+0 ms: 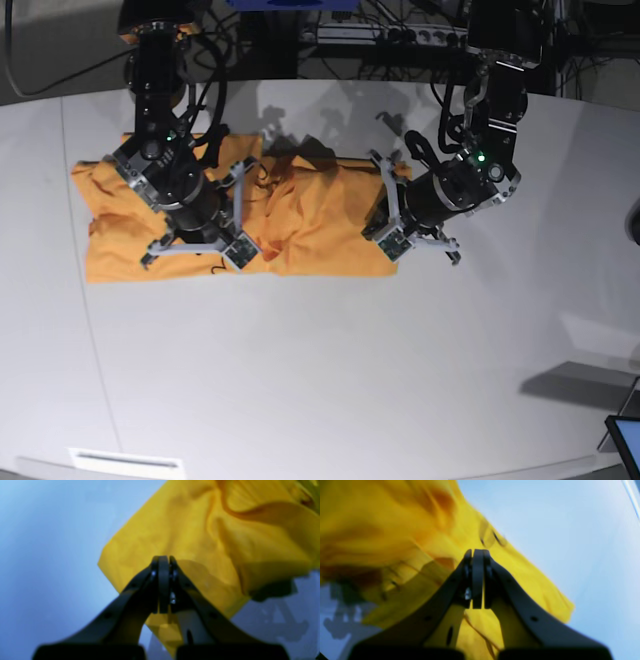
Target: Fold the T-shirt properly
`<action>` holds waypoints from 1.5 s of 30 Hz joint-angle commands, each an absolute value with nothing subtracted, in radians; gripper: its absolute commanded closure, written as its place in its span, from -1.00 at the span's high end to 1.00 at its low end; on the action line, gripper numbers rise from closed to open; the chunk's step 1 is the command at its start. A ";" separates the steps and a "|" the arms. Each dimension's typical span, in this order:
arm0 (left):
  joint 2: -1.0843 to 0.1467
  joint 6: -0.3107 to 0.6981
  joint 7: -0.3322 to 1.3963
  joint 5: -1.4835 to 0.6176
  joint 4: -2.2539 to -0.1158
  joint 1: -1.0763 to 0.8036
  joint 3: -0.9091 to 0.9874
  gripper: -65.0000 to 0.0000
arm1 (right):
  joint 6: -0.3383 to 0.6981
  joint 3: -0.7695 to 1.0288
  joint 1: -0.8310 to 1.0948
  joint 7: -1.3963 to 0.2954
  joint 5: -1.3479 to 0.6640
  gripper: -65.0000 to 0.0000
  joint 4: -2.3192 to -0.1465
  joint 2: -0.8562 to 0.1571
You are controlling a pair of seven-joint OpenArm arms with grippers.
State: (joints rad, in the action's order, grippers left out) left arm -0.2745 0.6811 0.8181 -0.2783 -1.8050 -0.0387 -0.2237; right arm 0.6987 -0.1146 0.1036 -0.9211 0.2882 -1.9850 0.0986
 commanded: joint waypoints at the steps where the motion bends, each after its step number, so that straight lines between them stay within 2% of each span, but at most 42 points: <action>1: -0.283 0.677 0.789 -0.286 -1.830 -0.025 -0.183 -1.00 | 0.698 -0.154 0.094 -0.885 0.285 -1.00 -2.005 0.097; 8: -0.289 0.682 0.791 -0.283 -1.848 -0.033 0.035 -1.00 | 0.698 -0.374 0.088 -0.857 0.286 -0.99 -2.005 0.093; 10: -0.308 0.688 0.792 -0.275 -1.851 -0.033 0.071 -1.00 | 0.670 -0.409 0.087 -0.857 0.286 -0.99 -2.000 0.096; 16: -0.400 0.698 0.792 -0.272 -1.850 -0.068 0.090 -1.00 | 0.582 -0.499 0.094 -0.826 0.286 -0.99 -1.997 0.093; 23: -0.450 0.698 0.792 -0.271 -1.844 -0.102 0.093 -1.00 | 0.509 -0.572 0.104 -0.831 0.285 -0.99 -1.968 0.093; 33: -0.435 0.698 0.792 -0.176 -1.848 -0.117 0.090 -1.00 | 0.509 -0.561 0.128 -0.843 0.282 -0.99 -1.896 0.090; 45: -0.435 0.698 0.792 -0.176 -1.848 -0.131 0.093 -1.00 | 0.518 -0.337 0.147 -0.846 0.280 -0.99 -1.880 0.091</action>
